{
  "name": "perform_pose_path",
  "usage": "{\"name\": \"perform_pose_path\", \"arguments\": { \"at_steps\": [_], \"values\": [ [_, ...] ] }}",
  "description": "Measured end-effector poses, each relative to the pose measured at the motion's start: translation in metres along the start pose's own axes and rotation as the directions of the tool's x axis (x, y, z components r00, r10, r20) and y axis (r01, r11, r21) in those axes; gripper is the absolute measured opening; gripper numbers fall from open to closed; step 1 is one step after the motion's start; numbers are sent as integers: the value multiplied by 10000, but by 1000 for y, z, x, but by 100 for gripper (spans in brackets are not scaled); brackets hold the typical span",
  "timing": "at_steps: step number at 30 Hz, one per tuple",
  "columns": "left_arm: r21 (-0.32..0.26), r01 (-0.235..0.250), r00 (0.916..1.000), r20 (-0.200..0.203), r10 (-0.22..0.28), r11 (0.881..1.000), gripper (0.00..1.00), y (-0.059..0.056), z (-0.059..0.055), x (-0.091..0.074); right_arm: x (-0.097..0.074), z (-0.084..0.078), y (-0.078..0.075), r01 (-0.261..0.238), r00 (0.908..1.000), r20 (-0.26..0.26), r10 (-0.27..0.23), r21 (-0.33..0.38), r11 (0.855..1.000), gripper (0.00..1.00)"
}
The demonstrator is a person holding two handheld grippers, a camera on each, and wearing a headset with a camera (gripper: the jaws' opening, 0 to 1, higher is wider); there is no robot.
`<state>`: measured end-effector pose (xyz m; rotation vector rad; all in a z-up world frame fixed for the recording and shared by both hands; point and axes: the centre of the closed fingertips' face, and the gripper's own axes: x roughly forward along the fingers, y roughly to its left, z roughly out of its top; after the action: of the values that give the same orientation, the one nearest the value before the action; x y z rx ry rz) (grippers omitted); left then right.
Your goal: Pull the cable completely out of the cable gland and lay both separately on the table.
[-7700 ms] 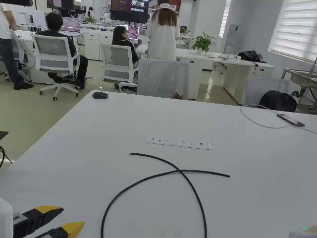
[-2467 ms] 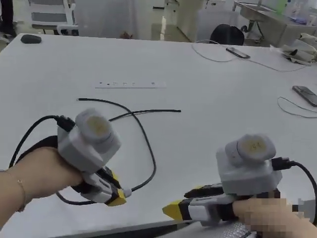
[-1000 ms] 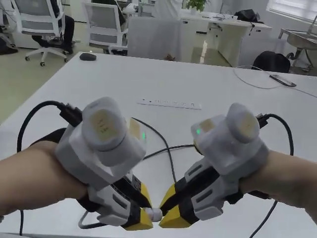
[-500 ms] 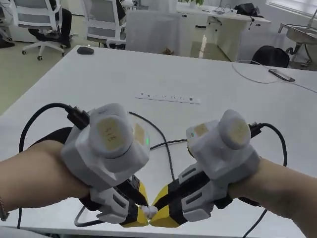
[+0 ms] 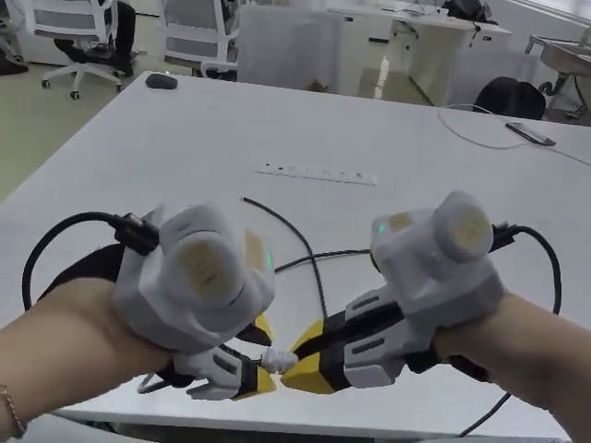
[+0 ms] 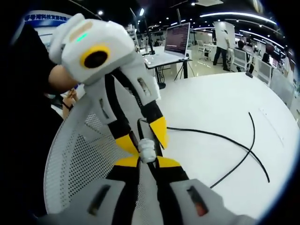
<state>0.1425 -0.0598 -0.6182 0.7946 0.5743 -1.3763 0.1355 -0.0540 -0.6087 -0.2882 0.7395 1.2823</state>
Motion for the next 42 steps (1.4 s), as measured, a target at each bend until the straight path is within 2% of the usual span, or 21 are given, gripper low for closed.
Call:
{"name": "perform_pose_path", "arguments": {
  "at_steps": [1, 5, 9, 15, 28, 37, 40, 42],
  "values": [
    [-2, 144, 9999, 47, -144, 9999, 18, -2, 0, 1, 0, -1, 0, -37, 10000, -47, 37, -7, 10000, 12],
    [-47, 297, 9995, 134, -296, 9995, 18, -5, -1, 3, 3, -4, 3, -223, 9993, -291, 224, 23, 9997, 12],
    [57, 304, 9993, 220, -305, 9995, 18, -6, -2, 5, 5, -6, 3, -249, 9988, -428, 252, 70, 9997, 13],
    [105, 234, 9990, 381, -238, 9997, 18, -5, -2, 8, 6, -8, 1, -180, 9985, -513, 189, 181, 9997, 13],
    [-26, 526, 9975, 484, -524, 9986, 17, -4, -2, 7, 6, -7, 1, -243, 9977, -628, 243, 13, 9997, 13],
    [329, 170, 9987, 483, -185, 9993, 17, -3, 4, 7, 3, -5, -1, -42, 9899, -1414, -48, -635, 9980, 14],
    [339, 317, 9989, 347, -329, 9989, 17, -6, 3, 8, 4, -10, 1, -87, 9782, -2073, -134, -1052, 9944, 13],
    [364, 314, 9994, 161, -320, 9988, 17, -5, 1, 9, 8, -10, 0, 93, 9749, -2199, -355, -1192, 9928, 13]
  ]
}}
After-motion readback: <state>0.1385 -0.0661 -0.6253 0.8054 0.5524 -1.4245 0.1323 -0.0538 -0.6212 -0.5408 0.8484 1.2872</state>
